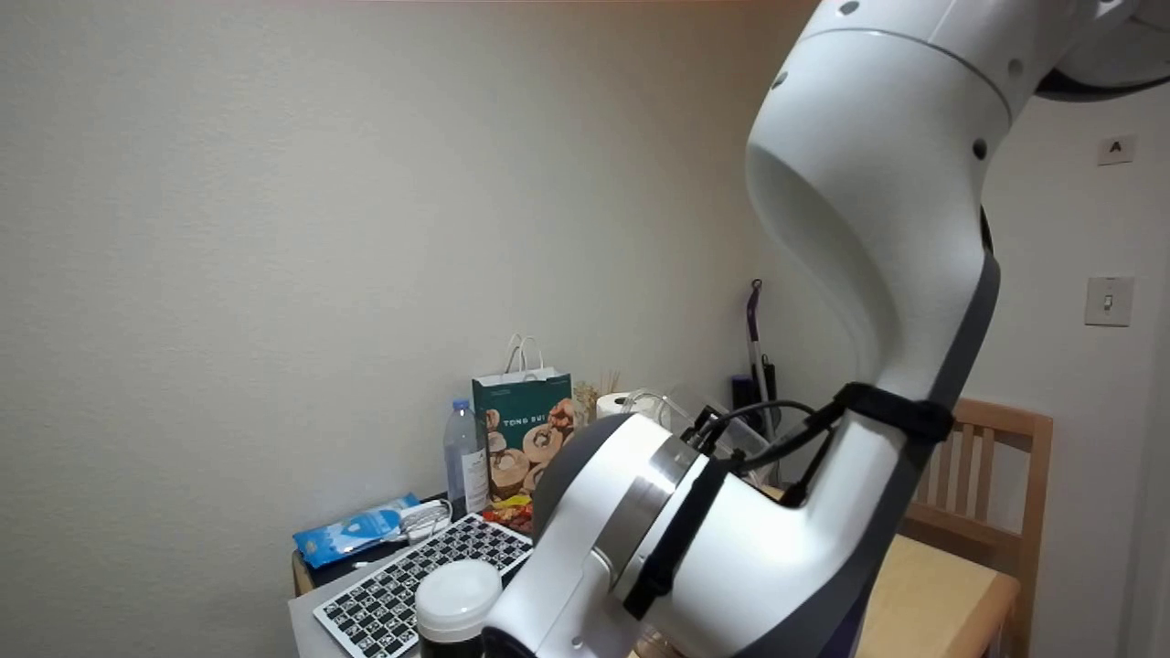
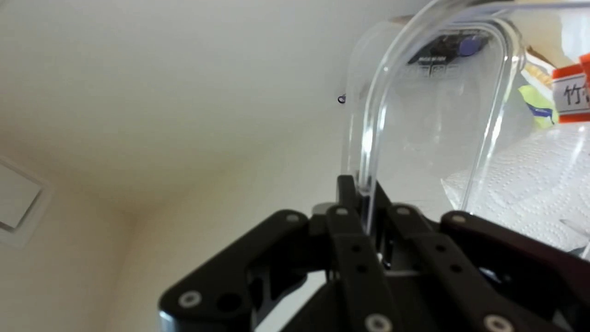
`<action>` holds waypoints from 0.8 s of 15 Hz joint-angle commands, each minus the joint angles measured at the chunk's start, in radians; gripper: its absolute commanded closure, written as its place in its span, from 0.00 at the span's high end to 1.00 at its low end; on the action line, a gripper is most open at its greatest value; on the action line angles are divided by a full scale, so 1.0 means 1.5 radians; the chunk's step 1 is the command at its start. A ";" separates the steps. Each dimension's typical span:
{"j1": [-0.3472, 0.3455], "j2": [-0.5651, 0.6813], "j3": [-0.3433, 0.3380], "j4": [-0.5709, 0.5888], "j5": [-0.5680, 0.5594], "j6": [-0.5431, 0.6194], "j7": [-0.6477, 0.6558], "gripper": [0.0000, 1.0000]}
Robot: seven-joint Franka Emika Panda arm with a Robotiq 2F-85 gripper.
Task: Pour everything from the plastic container
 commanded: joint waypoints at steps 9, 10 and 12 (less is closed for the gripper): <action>-0.010 0.005 0.013 -0.001 0.001 -0.003 0.000 0.02; -0.010 0.005 0.013 -0.001 0.002 -0.002 0.000 0.02; -0.010 0.005 0.014 -0.001 0.003 -0.002 0.000 0.02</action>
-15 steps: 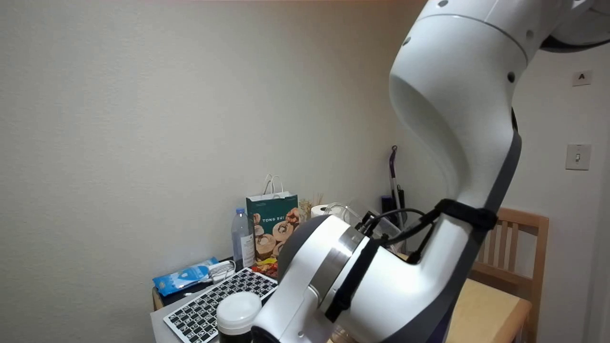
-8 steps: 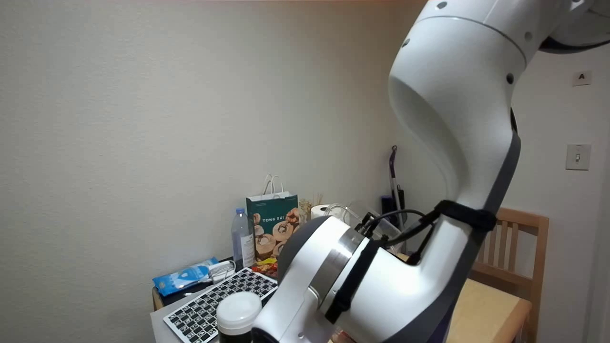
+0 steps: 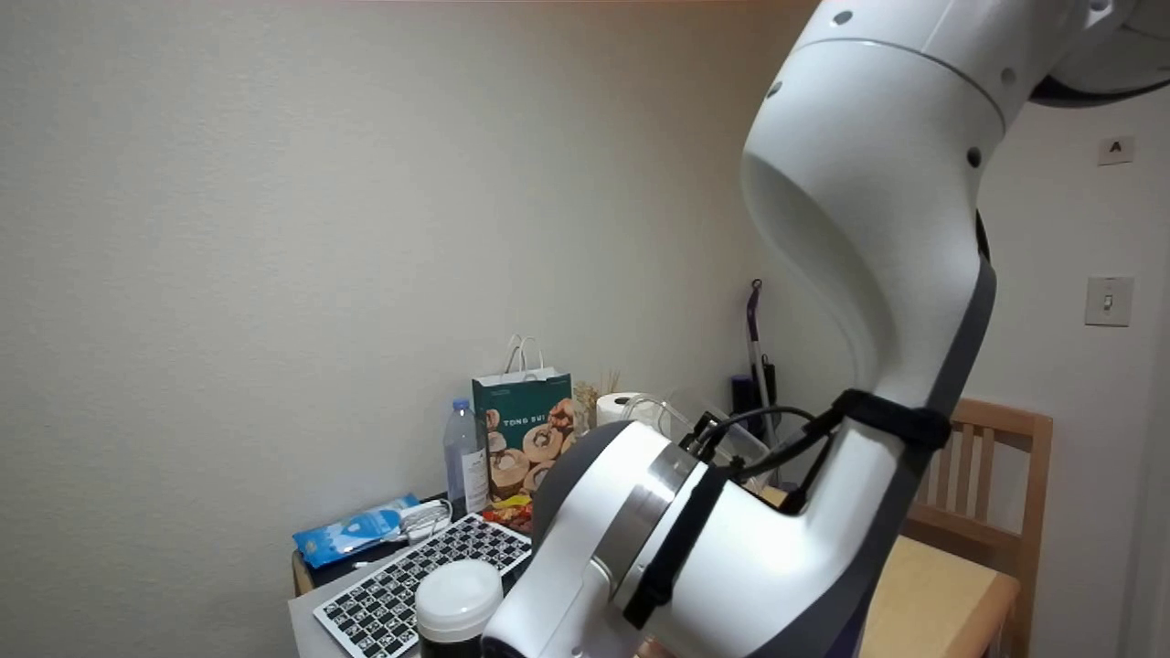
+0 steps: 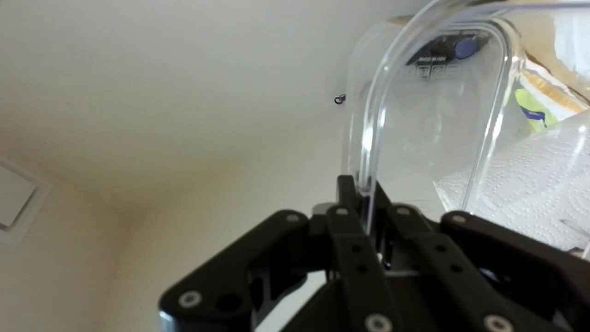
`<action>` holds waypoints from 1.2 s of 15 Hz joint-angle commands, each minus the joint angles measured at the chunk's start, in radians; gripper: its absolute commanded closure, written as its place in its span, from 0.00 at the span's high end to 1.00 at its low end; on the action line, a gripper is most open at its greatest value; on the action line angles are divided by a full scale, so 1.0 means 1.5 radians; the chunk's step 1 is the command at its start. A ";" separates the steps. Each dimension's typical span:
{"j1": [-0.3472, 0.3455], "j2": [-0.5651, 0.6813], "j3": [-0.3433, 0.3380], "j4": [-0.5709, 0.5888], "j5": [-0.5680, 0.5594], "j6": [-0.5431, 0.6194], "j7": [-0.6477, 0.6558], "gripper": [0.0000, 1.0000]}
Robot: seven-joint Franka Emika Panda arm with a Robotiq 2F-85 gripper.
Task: Pour everything from the plastic container
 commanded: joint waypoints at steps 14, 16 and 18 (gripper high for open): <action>-0.084 -0.111 0.012 0.087 0.188 0.207 -0.310 0.02; -0.094 -0.132 0.002 0.106 0.226 0.223 -0.386 0.02; -0.107 -0.153 -0.011 0.107 0.258 0.248 -0.469 0.02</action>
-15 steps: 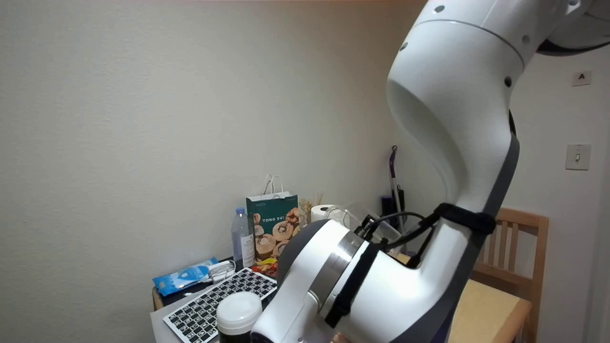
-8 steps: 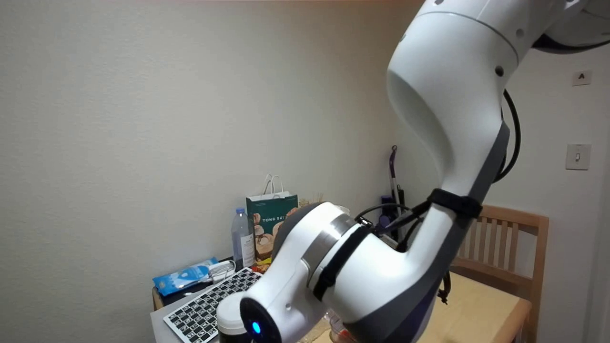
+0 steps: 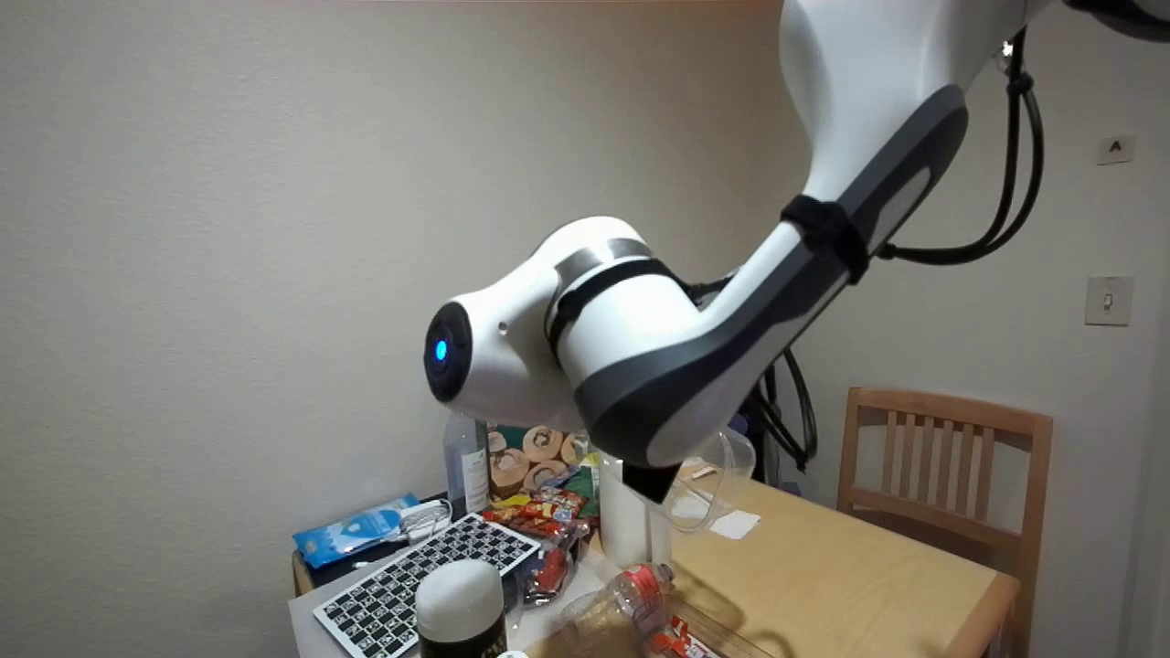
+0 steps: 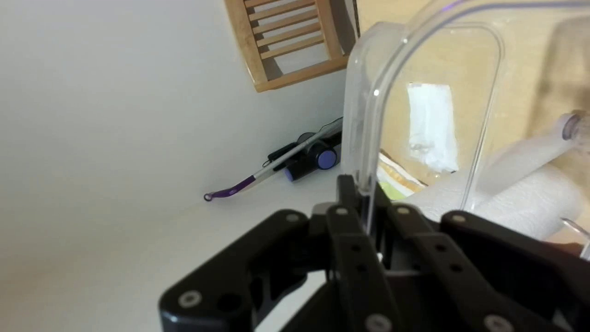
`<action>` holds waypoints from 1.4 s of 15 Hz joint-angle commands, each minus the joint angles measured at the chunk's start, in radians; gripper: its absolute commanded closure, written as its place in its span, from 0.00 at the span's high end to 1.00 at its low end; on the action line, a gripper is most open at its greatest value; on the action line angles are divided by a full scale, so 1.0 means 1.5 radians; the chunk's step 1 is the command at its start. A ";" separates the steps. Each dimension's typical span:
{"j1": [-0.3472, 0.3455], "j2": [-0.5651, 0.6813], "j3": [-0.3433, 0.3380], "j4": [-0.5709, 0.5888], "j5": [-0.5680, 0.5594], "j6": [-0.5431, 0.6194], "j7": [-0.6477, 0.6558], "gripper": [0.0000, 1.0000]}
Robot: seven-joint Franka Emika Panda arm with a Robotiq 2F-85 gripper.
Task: Pour everything from the plastic container
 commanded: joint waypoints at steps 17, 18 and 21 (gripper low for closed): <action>-0.072 -0.120 -0.102 -0.197 0.195 0.216 -0.274 0.08; -0.072 -0.121 -0.102 -0.197 0.195 0.216 -0.274 0.02; -0.087 -0.103 -0.113 -0.221 0.183 0.344 -0.287 0.02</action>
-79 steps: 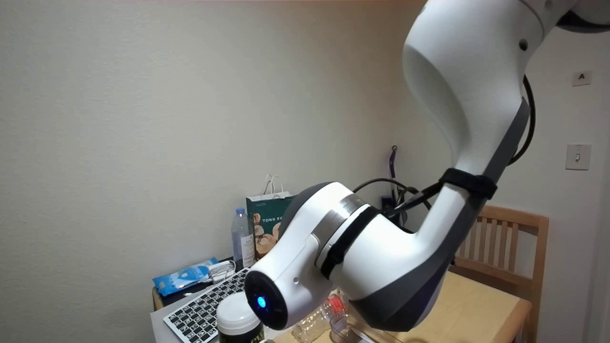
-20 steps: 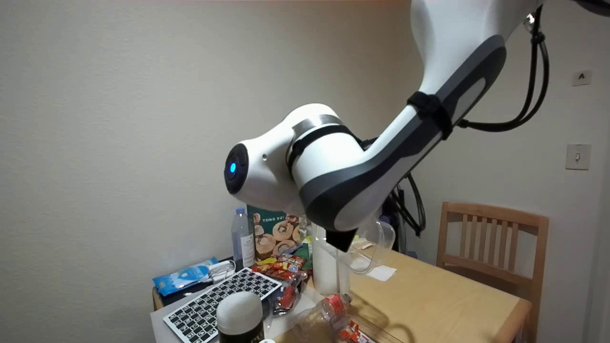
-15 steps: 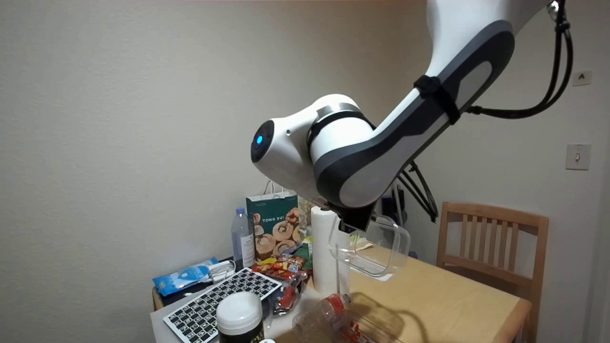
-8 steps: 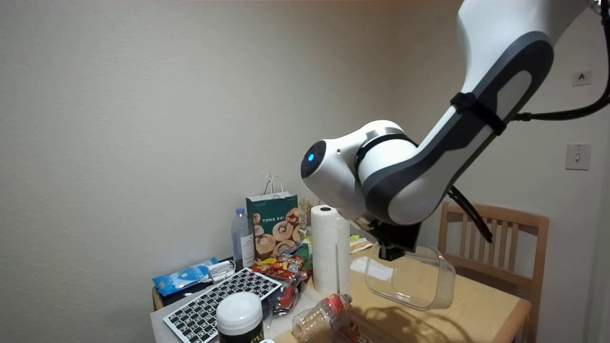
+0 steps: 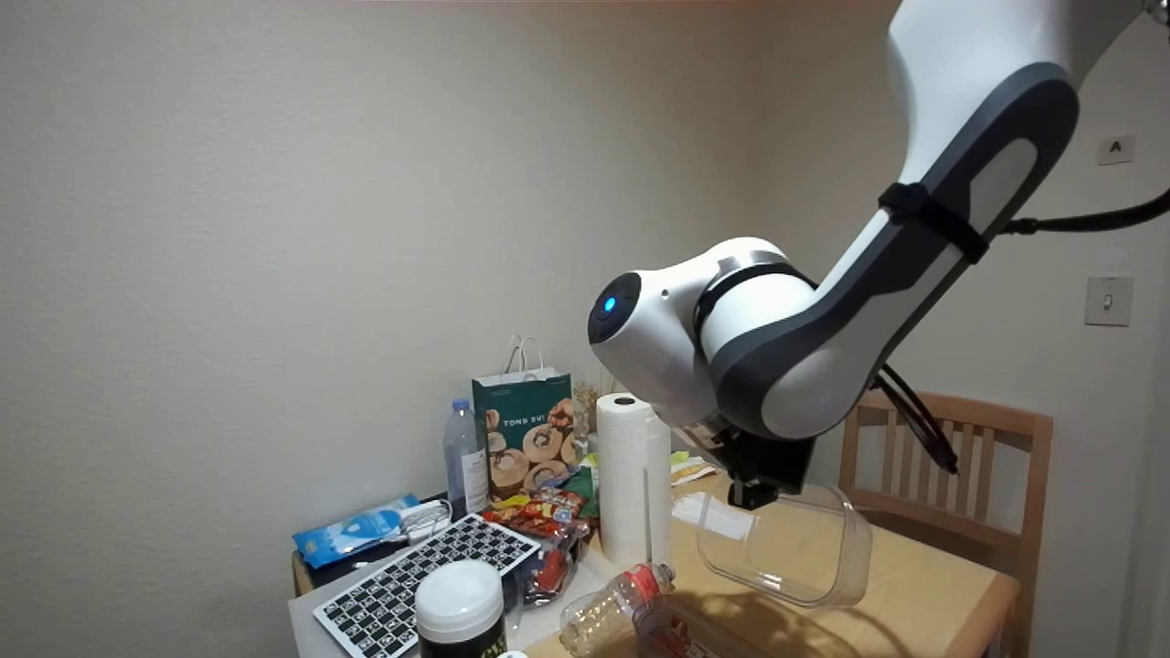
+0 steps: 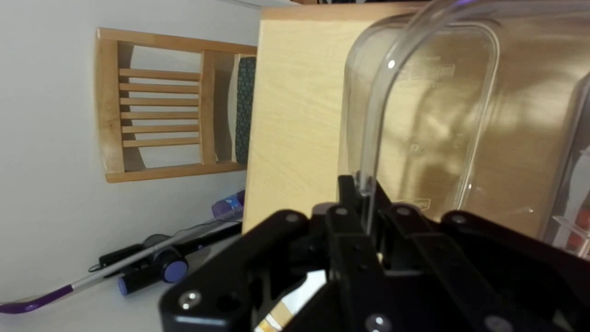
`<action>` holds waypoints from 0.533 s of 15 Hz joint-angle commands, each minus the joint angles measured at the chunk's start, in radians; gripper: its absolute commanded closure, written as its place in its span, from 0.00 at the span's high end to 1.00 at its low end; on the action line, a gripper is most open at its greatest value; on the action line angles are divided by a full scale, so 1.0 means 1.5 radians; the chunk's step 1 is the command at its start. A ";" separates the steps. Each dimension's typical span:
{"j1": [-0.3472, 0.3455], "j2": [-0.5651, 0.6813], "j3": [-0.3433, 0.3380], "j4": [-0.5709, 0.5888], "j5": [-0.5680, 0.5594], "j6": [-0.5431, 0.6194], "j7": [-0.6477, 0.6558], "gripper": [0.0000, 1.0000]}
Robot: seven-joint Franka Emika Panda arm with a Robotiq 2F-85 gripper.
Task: Pour everything from the plastic container
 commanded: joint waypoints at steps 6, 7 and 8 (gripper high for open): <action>-0.033 0.082 -0.059 -0.038 -0.079 0.312 -0.029 0.02; -0.032 0.083 -0.065 -0.036 -0.081 0.317 -0.027 0.02; -0.021 0.086 -0.060 -0.034 -0.063 0.296 -0.011 0.02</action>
